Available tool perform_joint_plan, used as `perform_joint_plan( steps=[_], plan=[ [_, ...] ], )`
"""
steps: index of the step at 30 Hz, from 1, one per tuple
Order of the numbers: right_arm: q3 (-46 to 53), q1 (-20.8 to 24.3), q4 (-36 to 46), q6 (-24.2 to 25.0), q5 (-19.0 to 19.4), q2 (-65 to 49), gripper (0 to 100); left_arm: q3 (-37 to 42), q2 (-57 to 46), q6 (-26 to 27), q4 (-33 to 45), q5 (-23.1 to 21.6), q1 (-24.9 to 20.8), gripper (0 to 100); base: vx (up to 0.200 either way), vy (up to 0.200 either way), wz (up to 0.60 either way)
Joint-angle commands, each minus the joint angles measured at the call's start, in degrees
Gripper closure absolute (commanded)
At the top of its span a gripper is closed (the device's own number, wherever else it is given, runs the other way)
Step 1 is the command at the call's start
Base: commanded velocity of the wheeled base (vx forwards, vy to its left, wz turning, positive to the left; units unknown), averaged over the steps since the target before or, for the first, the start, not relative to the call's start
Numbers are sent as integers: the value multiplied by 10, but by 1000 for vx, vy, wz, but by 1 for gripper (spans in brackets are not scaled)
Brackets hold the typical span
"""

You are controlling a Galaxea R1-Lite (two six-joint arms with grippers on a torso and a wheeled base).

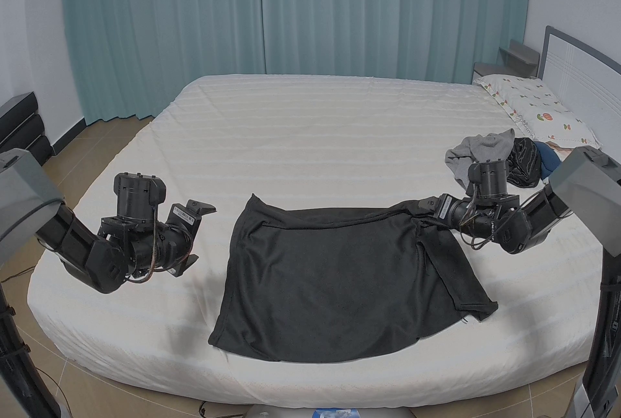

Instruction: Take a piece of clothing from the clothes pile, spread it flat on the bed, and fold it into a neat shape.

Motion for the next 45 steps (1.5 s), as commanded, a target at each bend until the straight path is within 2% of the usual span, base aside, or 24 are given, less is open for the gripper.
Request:
perform_joint_plan(
  steps=[1, 7, 18, 19, 34, 45],
  plan=[
    [-32, 16, 26, -7, -13, 59, 0, 25, 23, -4, -20, -3, -3, 0, 0, 0, 0],
    [-66, 19, 63, -9, -23, 87, 0, 27, 23, -4, -22, -3, -2, 0, 0, 0, 0],
    [-94, 19, 69, -9, -35, 116, 0, 26, 25, -5, -22, -3, -1, 0, 0, 0, 0],
    [-95, 19, 69, -9, -35, 119, 100, 26, 25, -6, -22, -3, -1, 0, 0, 0, 0],
    [-88, 0, 69, -4, -34, 85, 100, 26, 28, -7, -23, -3, 2, 0, 0, 0, 0],
    [-84, -62, 62, -3, -15, 52, 100, 28, 40, -2, -22, -3, -3, 0, 0, 0, 0]
  ],
)
